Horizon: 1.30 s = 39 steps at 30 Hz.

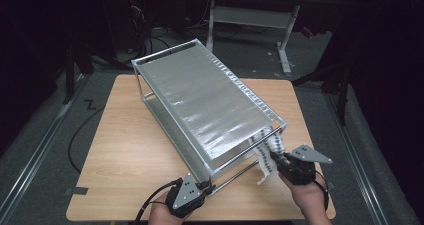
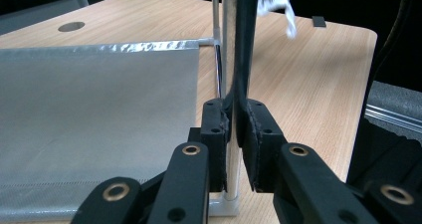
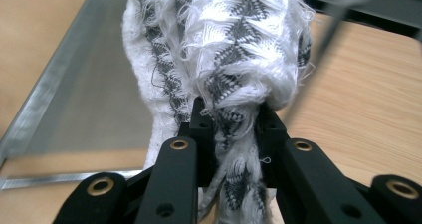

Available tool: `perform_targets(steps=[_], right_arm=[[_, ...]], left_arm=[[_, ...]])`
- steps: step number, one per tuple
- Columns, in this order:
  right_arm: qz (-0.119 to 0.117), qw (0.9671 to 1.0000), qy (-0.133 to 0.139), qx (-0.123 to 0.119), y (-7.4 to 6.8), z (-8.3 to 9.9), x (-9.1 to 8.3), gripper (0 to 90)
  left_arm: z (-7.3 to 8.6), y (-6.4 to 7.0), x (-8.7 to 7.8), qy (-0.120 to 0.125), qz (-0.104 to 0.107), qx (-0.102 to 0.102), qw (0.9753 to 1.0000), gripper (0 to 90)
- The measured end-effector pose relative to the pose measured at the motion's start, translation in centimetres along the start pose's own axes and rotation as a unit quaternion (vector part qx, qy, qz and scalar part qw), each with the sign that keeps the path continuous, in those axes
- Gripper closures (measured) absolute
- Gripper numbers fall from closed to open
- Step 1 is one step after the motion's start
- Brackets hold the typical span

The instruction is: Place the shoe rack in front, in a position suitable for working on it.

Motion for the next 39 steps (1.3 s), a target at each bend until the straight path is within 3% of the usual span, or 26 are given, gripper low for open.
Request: perform_targets(steps=[5, 13, 15, 20, 28, 33, 39], right_arm=[[0.01, 0.9996, 0.014, 0.024, 1.5, -0.6, -0.4, 75.7], [-0.007, 0.9996, 0.028, 0.006, 0.2, -1.3, -1.2, 75.8], [-0.02, 0.9993, 0.03, 0.005, -0.6, -1.5, -1.4, 75.8], [-0.043, 0.9983, 0.031, -0.025, -3.0, -1.8, -1.7, 75.8], [-0.083, 0.9939, 0.029, -0.068, -6.9, -2.0, -2.1, 75.7], [-0.109, 0.9887, 0.029, -0.099, -9.7, -1.9, -2.4, 75.8], [-0.147, 0.98, 0.033, -0.13, -13.2, -1.9, -3.1, 75.8]], left_arm=[[0.0, 0.0, 0.0, 0.0, 0.0, 0.003, 1.0, 80.2], [0.1, 0.0, -0.1, -0.001, -0.002, 0.002, 1.0, 80.1], [0.1, 0.0, -0.1, -0.001, -0.002, 0.0, 1.0, 80.2], [0.1, -0.1, -0.1, -0.001, 0.0, -0.001, 1.0, 80.3], [0.1, -0.1, -0.1, 0.0, 0.002, -0.002, 1.0, 80.3], [0.1, -0.1, -0.1, 0.0, 0.002, -0.002, 1.0, 80.3], [0.1, -0.1, -0.1, 0.001, 0.003, -0.003, 1.0, 80.3]])
Point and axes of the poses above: each handheld gripper's, and its own axes: x roughly forward along the jaws, z roughly out of its underside, y roughly to its right, the point moved 9 cm from there along x, roughly forward along the jaws, and after that the axes turned 2 degrees about z, right-handed, at the moved point
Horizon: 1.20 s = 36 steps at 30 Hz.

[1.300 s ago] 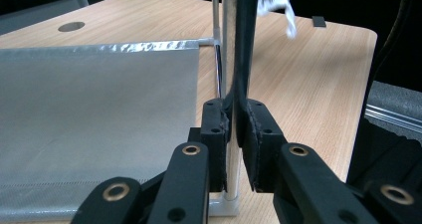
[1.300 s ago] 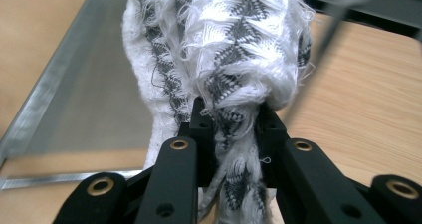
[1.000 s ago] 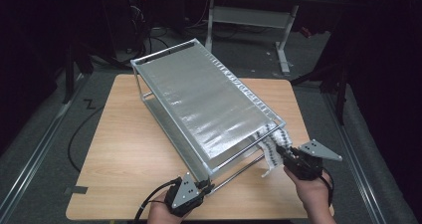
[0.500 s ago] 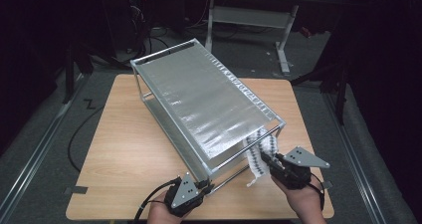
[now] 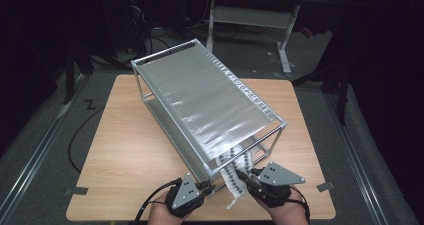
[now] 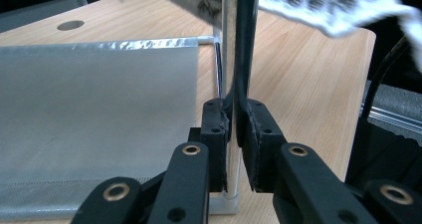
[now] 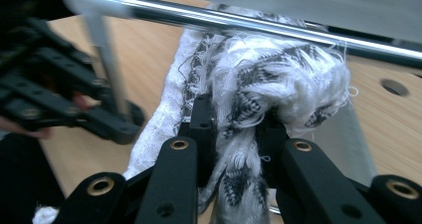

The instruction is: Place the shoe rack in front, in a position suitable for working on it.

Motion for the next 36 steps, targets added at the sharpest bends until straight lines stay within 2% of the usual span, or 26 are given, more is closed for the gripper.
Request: perform_targets(steps=[9, 12, 16, 21, 24, 31, 36], right_arm=[[-0.042, 0.9983, 0.013, -0.038, -4.1, -1.1, 0.0, 75.8], [-0.049, 0.9977, 0.016, -0.045, -4.7, -1.3, 0.0, 75.8], [-0.044, 0.9978, 0.019, -0.044, -4.5, -1.4, 0.0, 75.9], [-0.031, 0.9987, 0.019, -0.037, -3.4, -1.3, -0.2, 76.1], [-0.016, 0.9992, 0.018, -0.031, -2.2, -1.0, -0.3, 76.2], [0.035, 0.9992, 0.019, 0.003, 2.4, 0.0, -0.4, 76.1], [0.073, 0.9963, 0.025, 0.036, 5.9, 0.7, -0.7, 76.1]], left_arm=[[0.0, 0.0, 0.0, 0.0, 0.001, 0.0, 1.0, 80.3], [0.0, 0.0, 0.0, 0.0, 0.001, 0.001, 1.0, 80.4], [0.0, 0.0, 0.0, 0.0, 0.001, 0.0, 1.0, 80.4], [0.0, 0.0, 0.0, 0.0, 0.002, -0.003, 1.0, 80.4], [0.0, 0.0, 0.0, 0.001, 0.002, -0.003, 1.0, 80.5], [0.0, 0.0, -0.1, -0.001, 0.003, -0.003, 1.0, 80.4], [0.0, -0.1, -0.1, -0.002, 0.003, -0.003, 1.0, 80.4]])
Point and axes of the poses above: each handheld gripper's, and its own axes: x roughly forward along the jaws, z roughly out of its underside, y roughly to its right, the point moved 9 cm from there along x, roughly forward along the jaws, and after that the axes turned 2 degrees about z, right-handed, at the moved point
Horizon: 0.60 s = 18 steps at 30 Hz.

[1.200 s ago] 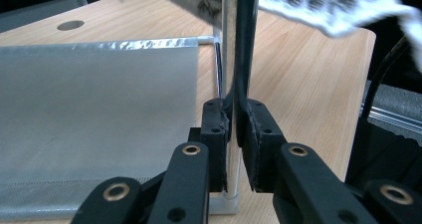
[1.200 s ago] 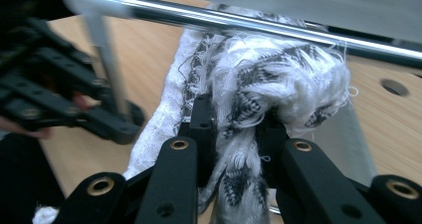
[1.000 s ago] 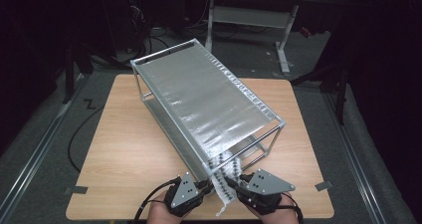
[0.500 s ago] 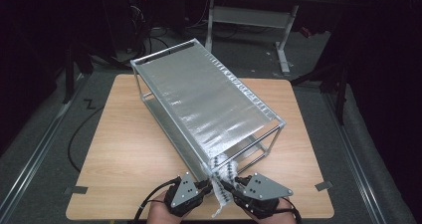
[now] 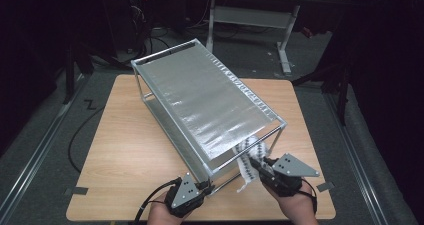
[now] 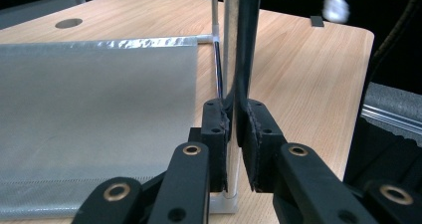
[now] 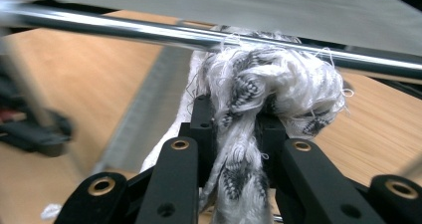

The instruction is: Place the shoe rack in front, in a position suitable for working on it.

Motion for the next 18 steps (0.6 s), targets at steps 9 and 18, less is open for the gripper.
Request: perform_targets(steps=[9, 18], right_arm=[[0.061, 0.9967, 0.007, 0.053, 5.3, 0.7, 0.3, 76.1], [0.088, 0.9934, 0.004, 0.074, 8.0, 1.6, 0.4, 76.2]], left_arm=[[0.1, 0.0, -0.2, -0.002, -0.001, -0.001, 1.0, 80.4], [0.2, 0.1, -0.5, -0.002, -0.003, -0.002, 1.0, 80.4]])
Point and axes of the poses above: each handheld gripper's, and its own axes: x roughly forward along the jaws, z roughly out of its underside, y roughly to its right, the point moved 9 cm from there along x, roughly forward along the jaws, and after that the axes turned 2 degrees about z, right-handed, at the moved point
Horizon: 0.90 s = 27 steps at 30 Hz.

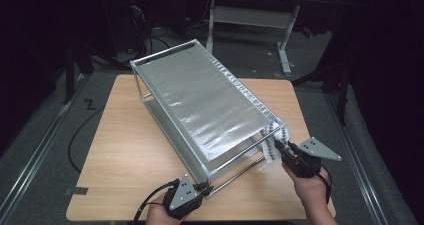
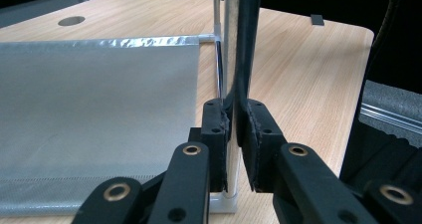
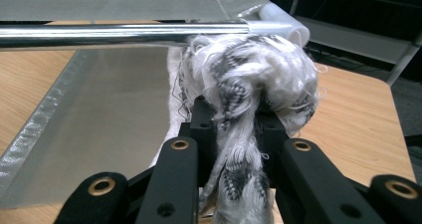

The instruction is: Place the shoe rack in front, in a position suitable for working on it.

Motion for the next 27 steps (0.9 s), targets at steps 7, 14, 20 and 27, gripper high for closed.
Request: perform_targets(steps=[7, 14, 20, 27], right_arm=[[-0.004, 1.0, -0.001, -0.001, -0.2, 0.1, 0.0, 76.2], [-0.019, 0.9998, 0.004, -0.009, -1.6, -0.3, -0.3, 76.4], [-0.047, 0.9981, 0.014, -0.037, -4.5, -0.3, -0.9, 76.6], [-0.091, 0.9932, 0.016, -0.071, -8.5, -0.1, -1.9, 76.7]], left_arm=[[0.0, 0.0, 0.0, 0.001, 0.003, 0.0, 1.0, 80.5], [0.0, -0.1, 0.0, 0.002, 0.006, 0.001, 1.0, 80.5], [0.0, -0.1, 0.0, 0.0, 0.006, 0.0, 1.0, 80.5], [0.0, -0.1, 0.0, 0.0, 0.011, 0.002, 0.9999, 80.6]])
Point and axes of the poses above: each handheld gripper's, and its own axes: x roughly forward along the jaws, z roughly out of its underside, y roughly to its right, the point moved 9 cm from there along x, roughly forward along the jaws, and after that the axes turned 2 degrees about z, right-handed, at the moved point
